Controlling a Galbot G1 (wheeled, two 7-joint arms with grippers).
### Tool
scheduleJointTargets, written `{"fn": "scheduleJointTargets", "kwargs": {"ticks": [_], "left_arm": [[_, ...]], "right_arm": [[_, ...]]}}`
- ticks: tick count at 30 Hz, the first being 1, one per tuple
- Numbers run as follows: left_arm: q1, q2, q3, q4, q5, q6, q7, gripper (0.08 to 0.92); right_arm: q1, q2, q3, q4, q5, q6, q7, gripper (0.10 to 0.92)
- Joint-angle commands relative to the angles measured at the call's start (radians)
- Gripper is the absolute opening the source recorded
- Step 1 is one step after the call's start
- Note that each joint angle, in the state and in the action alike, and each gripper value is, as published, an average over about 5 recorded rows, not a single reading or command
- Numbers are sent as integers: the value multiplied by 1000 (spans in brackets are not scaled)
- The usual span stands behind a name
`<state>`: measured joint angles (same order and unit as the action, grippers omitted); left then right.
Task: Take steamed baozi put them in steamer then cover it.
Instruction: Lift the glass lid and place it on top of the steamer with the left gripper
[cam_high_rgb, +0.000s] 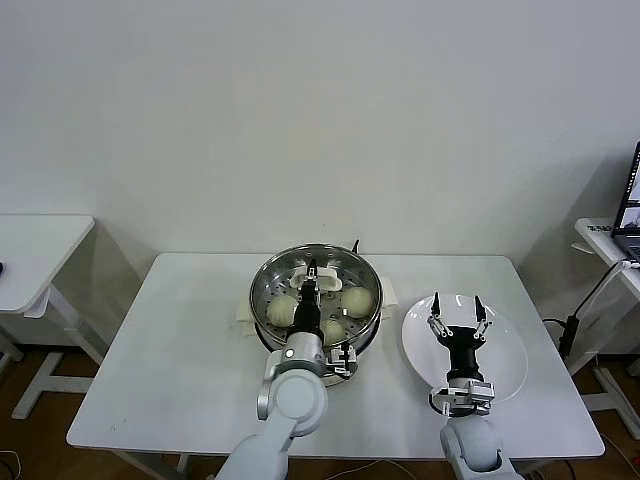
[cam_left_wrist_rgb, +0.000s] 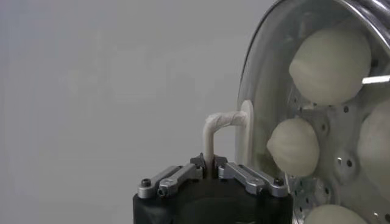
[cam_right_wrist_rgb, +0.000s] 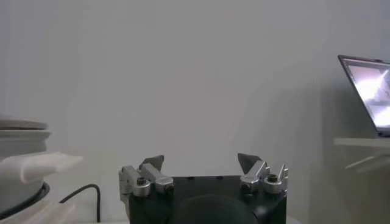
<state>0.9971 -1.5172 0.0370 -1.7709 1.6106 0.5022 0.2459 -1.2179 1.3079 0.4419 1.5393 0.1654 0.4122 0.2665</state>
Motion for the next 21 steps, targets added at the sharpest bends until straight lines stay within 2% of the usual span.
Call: {"fn": "scheduleJointTargets", "kwargs": {"ticks": [1,14,17,21], "left_arm": [[-1,-1,-3,13,10,-5,-9,187],[2,-2,-15,10,7,-24,-4,194],[10,1,-15,-5,5,-24,-3,246],[31,16,-7,-46,-9,-22,2,358]], "right_arm": [[3,0,0,0,1,1,0,823],[5,0,1,-3,1,1,1,823],[5,0,1,-2,1,1,1,823],[4,0,1,-2,1,1,1,823]]}}
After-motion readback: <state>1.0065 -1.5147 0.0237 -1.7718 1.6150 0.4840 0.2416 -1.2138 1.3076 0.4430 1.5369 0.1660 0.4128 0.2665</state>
